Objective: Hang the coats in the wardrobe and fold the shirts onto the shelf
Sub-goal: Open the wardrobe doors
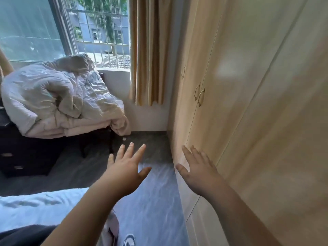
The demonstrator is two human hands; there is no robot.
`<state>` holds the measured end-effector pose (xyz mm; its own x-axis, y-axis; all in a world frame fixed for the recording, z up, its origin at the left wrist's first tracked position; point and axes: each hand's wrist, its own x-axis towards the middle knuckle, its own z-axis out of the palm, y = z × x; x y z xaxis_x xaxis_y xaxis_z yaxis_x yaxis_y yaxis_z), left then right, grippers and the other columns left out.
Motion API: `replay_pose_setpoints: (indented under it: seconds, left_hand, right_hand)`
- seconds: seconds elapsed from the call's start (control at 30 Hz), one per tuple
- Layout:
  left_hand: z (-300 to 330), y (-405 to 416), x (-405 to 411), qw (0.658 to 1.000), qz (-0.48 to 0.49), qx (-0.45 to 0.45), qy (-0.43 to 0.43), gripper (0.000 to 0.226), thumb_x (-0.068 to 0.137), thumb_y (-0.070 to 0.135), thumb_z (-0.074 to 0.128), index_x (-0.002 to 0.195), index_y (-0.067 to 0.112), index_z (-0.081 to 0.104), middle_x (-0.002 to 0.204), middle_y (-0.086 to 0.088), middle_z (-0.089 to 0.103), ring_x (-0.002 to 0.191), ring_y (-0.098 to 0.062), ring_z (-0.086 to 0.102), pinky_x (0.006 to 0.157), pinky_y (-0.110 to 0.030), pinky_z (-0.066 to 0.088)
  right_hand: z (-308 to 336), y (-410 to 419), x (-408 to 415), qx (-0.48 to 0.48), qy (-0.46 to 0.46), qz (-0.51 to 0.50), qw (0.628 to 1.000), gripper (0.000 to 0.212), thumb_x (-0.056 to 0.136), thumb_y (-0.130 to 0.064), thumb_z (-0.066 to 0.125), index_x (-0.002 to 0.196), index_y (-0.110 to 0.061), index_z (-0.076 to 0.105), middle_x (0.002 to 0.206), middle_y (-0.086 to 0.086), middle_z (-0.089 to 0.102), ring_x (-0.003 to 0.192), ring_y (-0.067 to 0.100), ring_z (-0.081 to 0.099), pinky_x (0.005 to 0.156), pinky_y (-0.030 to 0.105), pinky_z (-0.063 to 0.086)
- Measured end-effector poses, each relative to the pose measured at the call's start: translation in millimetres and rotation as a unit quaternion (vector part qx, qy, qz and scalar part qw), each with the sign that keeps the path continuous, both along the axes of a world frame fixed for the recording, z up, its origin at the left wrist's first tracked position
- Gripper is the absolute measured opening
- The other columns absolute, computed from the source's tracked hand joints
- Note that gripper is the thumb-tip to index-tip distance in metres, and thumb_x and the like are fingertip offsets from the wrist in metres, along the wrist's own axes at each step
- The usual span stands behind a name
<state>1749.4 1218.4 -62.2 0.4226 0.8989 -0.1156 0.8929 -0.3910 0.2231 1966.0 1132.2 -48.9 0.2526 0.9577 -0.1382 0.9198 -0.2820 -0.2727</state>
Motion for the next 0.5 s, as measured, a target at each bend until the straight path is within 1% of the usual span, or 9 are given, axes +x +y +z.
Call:
replay_pose_setpoints:
  seconds: [0.13,0.2,0.27,0.33,0.37,0.43,0.5]
  left_hand:
    - [-0.6,122.1,31.6,0.999,-0.039,0.006,-0.009,0.073,0.094,0.066,0.029,0.151,0.045,-0.011,0.165,0.002,-0.01,0.151,-0.025,-0.013,0.121,-0.053,0.001]
    - [7.8,169.8,43.0,0.998,-0.056,0.008,-0.001,0.073,0.094,0.066,0.029,0.152,0.045,-0.011,0.165,0.002,-0.01,0.151,-0.025,-0.013,0.121,-0.053,0.001]
    - [19.2,226.3,60.0,0.997,-0.073,0.015,0.0,0.073,0.095,0.066,0.028,0.152,0.044,-0.012,0.165,0.001,-0.01,0.15,-0.026,-0.013,0.121,-0.053,0.001]
    - [28.1,279.9,84.0,0.995,-0.094,0.021,-0.005,0.073,0.095,0.065,0.028,0.151,0.044,-0.013,0.164,0.001,-0.011,0.15,-0.026,-0.014,0.121,-0.053,0.001]
    - [30.7,302.3,98.6,0.994,-0.107,0.023,-0.008,0.073,0.095,0.065,0.029,0.151,0.044,-0.014,0.164,0.001,-0.012,0.15,-0.026,-0.015,0.121,-0.053,0.001]
    - [30.2,337.2,130.6,0.989,-0.144,0.018,-0.011,0.073,0.095,0.065,0.029,0.151,0.044,-0.013,0.164,0.001,-0.012,0.15,-0.026,-0.014,0.121,-0.053,0.001]
    - [22.8,362.3,163.5,0.982,-0.187,0.008,-0.006,0.073,0.095,0.064,0.03,0.151,0.044,-0.012,0.164,0.002,-0.013,0.15,-0.027,-0.014,0.121,-0.053,0.001]
  right_hand:
    - [3.7,113.7,29.6,0.014,-0.003,-0.043,0.999,0.067,0.1,-0.059,0.026,0.157,-0.036,-0.002,0.166,-0.005,-0.003,0.152,0.022,-0.006,0.122,0.048,0.007]
    - [13.3,156.8,42.3,0.031,0.001,-0.053,0.998,0.069,0.099,-0.058,0.028,0.157,-0.033,0.001,0.166,-0.004,0.003,0.152,0.021,0.0,0.122,0.045,0.01]
    - [23.7,206.6,56.2,0.07,0.023,-0.083,0.994,0.069,0.099,-0.055,0.035,0.157,-0.026,0.01,0.163,-0.001,0.017,0.149,0.022,0.014,0.12,0.04,0.018]
    - [32.8,251.6,69.7,0.122,0.04,-0.137,0.982,0.064,0.098,-0.049,0.043,0.151,-0.017,0.025,0.153,0.004,0.033,0.14,0.024,0.03,0.112,0.038,0.028]
    - [34.9,269.5,76.5,0.14,0.041,-0.162,0.976,0.061,0.098,-0.047,0.046,0.147,-0.015,0.03,0.147,0.006,0.038,0.135,0.025,0.035,0.109,0.038,0.032]
    - [30.1,298.4,94.3,0.154,0.041,-0.199,0.967,0.06,0.097,-0.045,0.049,0.144,-0.012,0.032,0.142,0.009,0.041,0.13,0.028,0.039,0.107,0.038,0.033]
    - [17.6,321.3,117.2,0.154,0.035,-0.225,0.962,0.064,0.096,-0.044,0.05,0.147,-0.011,0.028,0.144,0.012,0.039,0.131,0.03,0.039,0.108,0.038,0.032]
